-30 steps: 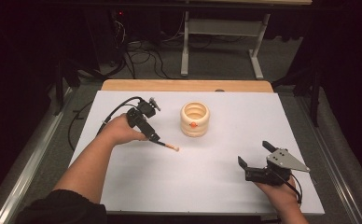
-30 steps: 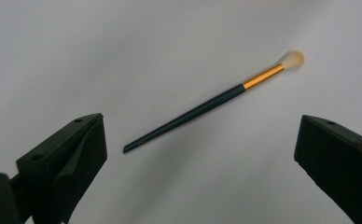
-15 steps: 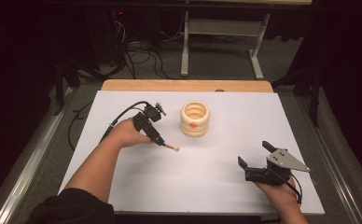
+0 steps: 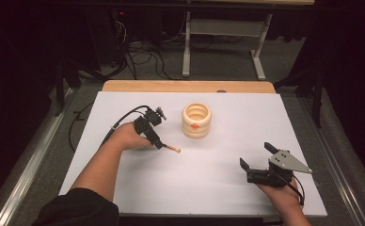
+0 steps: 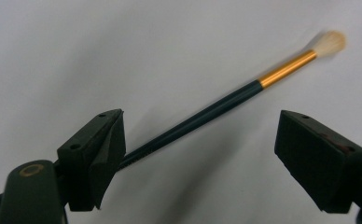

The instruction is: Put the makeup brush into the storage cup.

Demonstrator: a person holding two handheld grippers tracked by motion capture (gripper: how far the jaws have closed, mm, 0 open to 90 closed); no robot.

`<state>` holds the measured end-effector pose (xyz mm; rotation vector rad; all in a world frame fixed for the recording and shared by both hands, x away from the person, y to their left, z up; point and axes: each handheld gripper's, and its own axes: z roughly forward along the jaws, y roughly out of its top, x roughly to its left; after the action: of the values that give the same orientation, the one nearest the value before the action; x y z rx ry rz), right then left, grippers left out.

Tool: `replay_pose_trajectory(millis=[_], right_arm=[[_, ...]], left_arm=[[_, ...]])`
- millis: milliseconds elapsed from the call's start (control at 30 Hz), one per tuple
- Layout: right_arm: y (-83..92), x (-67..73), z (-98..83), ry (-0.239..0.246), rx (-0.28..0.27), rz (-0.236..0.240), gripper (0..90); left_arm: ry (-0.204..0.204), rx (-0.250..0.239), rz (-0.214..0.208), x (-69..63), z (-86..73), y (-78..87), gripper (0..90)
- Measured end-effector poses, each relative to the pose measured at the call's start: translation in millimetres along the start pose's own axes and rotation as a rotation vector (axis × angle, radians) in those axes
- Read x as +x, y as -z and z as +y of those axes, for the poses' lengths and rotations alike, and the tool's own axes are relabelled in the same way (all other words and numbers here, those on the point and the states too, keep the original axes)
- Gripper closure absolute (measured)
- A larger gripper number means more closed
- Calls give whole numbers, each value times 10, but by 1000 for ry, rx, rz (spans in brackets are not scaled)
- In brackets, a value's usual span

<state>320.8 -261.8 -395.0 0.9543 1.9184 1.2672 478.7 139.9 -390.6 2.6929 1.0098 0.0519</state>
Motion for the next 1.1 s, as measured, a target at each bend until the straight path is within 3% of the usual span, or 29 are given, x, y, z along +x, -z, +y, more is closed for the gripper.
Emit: replay_pose_trajectory(millis=[300, 600, 800, 1100], right_arm=[[-5, 2, -5, -5, 4, 5, 9], [-2, 0, -5, -8, 2, 6, 9], [-3, -2, -4, -4, -1, 7, 9], [0, 2, -7, -22, 0, 11, 9]], left_arm=[[2, -15, 2, 12, -21, -52, 205], [3, 5, 13, 35, -20, -85, 240], [4, 19, -1, 30, -19, -124, 259], [6, 11, 12, 47, -29, -116, 307]])
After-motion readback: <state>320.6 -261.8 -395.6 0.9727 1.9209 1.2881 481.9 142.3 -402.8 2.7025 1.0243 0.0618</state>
